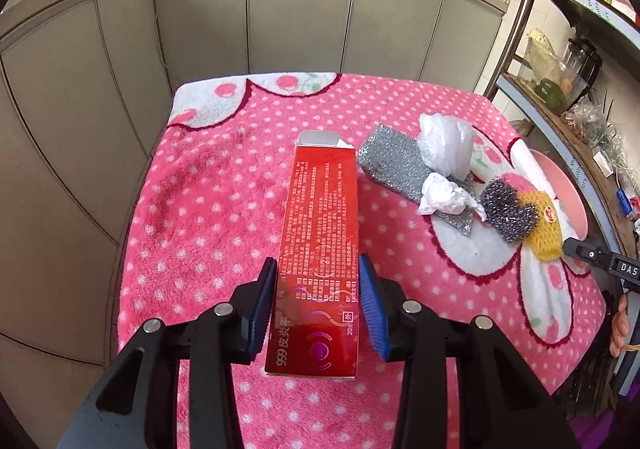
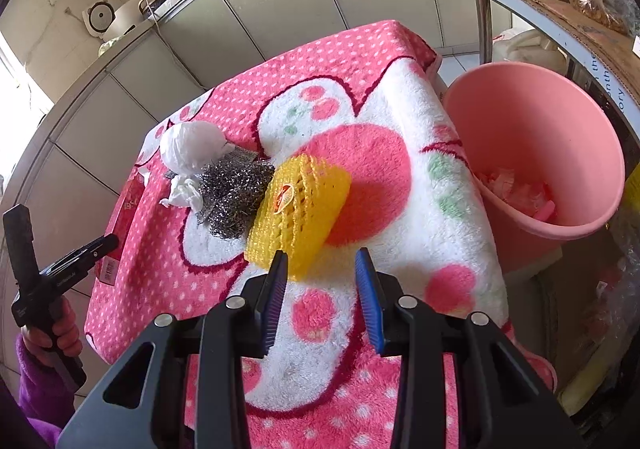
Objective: Collect trash
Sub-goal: 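Lift the red box with the left gripper while the right lifts the yellow net, then lower the red box into the pink bucket with the left gripper while the right releases the net there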
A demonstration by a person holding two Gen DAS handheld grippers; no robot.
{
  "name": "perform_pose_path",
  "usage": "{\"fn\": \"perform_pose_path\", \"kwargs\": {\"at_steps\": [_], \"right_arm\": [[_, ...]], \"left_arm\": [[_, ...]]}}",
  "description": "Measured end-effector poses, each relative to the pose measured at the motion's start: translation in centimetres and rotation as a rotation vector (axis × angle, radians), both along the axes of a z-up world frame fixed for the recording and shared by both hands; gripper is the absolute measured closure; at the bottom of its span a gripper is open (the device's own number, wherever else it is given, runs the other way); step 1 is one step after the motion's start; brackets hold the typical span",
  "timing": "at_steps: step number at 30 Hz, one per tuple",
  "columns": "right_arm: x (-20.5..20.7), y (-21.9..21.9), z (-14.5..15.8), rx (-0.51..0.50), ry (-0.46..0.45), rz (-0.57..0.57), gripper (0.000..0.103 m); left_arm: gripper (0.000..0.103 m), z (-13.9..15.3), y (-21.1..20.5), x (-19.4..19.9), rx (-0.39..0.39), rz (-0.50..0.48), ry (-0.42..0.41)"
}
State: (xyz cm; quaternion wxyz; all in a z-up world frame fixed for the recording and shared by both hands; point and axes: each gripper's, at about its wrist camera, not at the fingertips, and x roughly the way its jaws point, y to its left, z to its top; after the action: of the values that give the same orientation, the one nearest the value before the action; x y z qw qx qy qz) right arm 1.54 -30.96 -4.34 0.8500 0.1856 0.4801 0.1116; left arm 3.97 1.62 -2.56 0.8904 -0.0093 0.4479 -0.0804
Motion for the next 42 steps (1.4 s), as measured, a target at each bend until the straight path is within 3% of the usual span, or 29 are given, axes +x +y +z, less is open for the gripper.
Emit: {"fn": "perform_pose_path", "kwargs": {"at_steps": [7,13,14,15,16,21,32,42], "right_arm": [[0.7,0.9,1.4,-0.016,-0.050,0.002,0.067],[1.2,1.9,-0.2,-0.081,-0.052,-0.001,0.068],[1.2,2.0,-0.5,-0.079,-0.049,0.012,0.070],[1.2,2.1,-0.7,-0.084,-0.045,0.021,0.088],[1.0,2.0,-0.7,-0.088,-0.053,0.020,0.093],[-0.3,0.5,1.1,-0.080,-0.134,-0.018,0.094],[-2.0,-7.2,4.6,-0.191,-0.256,-0.253,0.094],[-1.9,-12.6,4.7,-0.273,-0.278,-0.384,0.094]], "left_arm": [[0.063,2.0,-1.4,-1.0,-0.032,-0.041,-0.054],[0.063,3.1,-3.0,-1.6,-0.055,-0.076,-0.088],[0.063,3.3,-3.2,-1.6,-0.059,-0.082,-0.092],[0.063,3.4,-3.5,-1.6,-0.062,-0.089,-0.096],[0.063,3.5,-3.8,-1.6,-0.065,-0.097,-0.101],[0.063,4.4,-6.0,-1.5,-0.080,-0.152,-0.127],[0.063,6.8,-16.3,0.0,-0.158,-0.339,-0.212],[0.063,6.2,-26.5,2.7,-0.227,-0.470,-0.177]]}}
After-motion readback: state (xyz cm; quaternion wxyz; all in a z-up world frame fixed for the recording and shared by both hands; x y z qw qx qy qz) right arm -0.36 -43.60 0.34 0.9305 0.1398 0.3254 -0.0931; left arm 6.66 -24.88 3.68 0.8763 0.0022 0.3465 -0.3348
